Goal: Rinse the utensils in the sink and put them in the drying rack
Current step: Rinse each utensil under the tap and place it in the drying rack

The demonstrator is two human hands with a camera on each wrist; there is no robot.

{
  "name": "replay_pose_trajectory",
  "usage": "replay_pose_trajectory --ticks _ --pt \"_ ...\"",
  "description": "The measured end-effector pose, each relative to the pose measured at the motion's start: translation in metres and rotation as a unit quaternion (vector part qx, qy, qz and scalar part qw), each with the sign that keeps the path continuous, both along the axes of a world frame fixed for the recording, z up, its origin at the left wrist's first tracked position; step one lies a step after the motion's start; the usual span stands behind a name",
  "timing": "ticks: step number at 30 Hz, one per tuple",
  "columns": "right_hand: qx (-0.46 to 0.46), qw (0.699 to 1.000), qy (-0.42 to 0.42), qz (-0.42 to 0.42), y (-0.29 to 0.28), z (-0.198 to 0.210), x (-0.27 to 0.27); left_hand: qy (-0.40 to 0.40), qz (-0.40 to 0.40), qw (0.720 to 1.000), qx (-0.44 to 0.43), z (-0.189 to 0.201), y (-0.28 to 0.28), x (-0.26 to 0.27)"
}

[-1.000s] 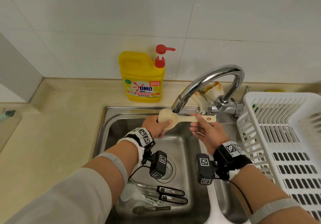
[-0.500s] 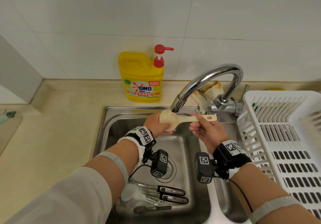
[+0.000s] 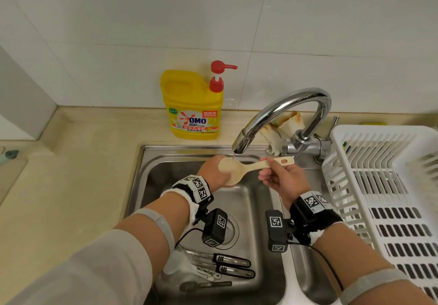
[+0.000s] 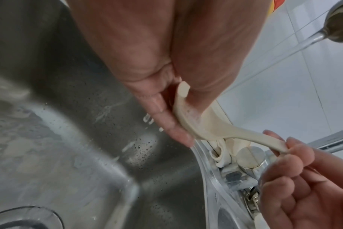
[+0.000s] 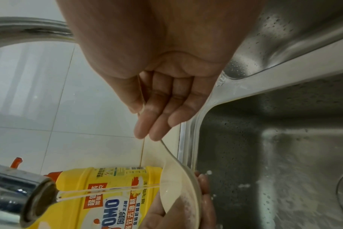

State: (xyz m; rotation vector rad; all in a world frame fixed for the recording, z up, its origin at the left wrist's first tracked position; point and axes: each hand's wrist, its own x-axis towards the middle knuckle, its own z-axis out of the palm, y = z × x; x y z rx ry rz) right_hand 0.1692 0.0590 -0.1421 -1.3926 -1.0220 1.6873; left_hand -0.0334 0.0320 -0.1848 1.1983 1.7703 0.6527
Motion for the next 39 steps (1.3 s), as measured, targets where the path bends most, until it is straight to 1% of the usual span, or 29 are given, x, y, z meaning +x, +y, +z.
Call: replay_pose_trajectory --ticks 1,4,5,11,15,16,18,20,22,25,27,29,32,35,39 --pt "-0.001 1.000 0.000 0.001 0.000 0.001 0.000 -0.009 0.008 1.000 -0.004 -0.002 -0.001 -0.001" --pt "-0.007 1.000 0.012 0.001 -0.001 0.001 0.000 -0.095 0.062 0.993 -0.012 -0.004 -0.001 -0.002" --pt "-0.011 1.000 0.018 -0.001 -0.001 0.001 0.000 -0.113 0.071 0.991 -0.013 -0.003 -0.001 -0.002" --pt "-0.033 0.998 0.047 -0.016 -0.004 -0.001 0.000 -0.124 0.052 0.991 -0.025 -0.009 -0.002 -0.001" --pt "-0.056 0.996 0.062 -0.022 -0.002 -0.002 -0.003 -0.113 0.028 0.993 0.004 -0.008 -0.004 -0.001" --pt "-0.060 0.996 0.062 -0.026 -0.001 -0.002 -0.004 -0.126 0.034 0.991 0.011 -0.007 -0.005 -0.001" --pt "-0.066 0.996 0.058 -0.034 0.000 -0.003 -0.006 -0.193 0.067 0.979 0.012 -0.008 -0.006 -0.001" --pt "-0.067 0.996 0.047 -0.032 0.001 -0.003 -0.007 -0.273 0.097 0.957 -0.007 -0.006 -0.007 0.001" --pt "-0.063 0.997 0.031 -0.017 0.000 -0.003 -0.008 -0.318 0.115 0.941 -0.014 -0.005 -0.009 0.001" --pt "-0.046 0.999 0.012 0.022 -0.001 -0.001 -0.007 -0.350 0.163 0.922 -0.001 -0.007 -0.008 -0.002" --pt "-0.022 0.999 0.000 0.045 -0.002 -0.002 -0.007 -0.373 0.175 0.911 -0.021 -0.008 -0.008 -0.005" --pt "-0.005 0.999 -0.004 0.050 -0.001 -0.004 -0.006 -0.399 0.177 0.899 -0.036 -0.008 -0.008 -0.007" --pt "0.001 0.999 0.003 0.035 0.000 -0.007 -0.002 -0.419 0.172 0.891 -0.038 -0.004 -0.008 -0.007" --pt "-0.010 1.000 0.018 0.006 0.001 -0.011 0.000 -0.426 0.167 0.889 -0.031 -0.001 -0.006 -0.003" --pt "-0.032 0.997 0.035 -0.053 0.005 -0.015 0.004 -0.459 0.177 0.870 -0.039 0.000 0.001 0.002"
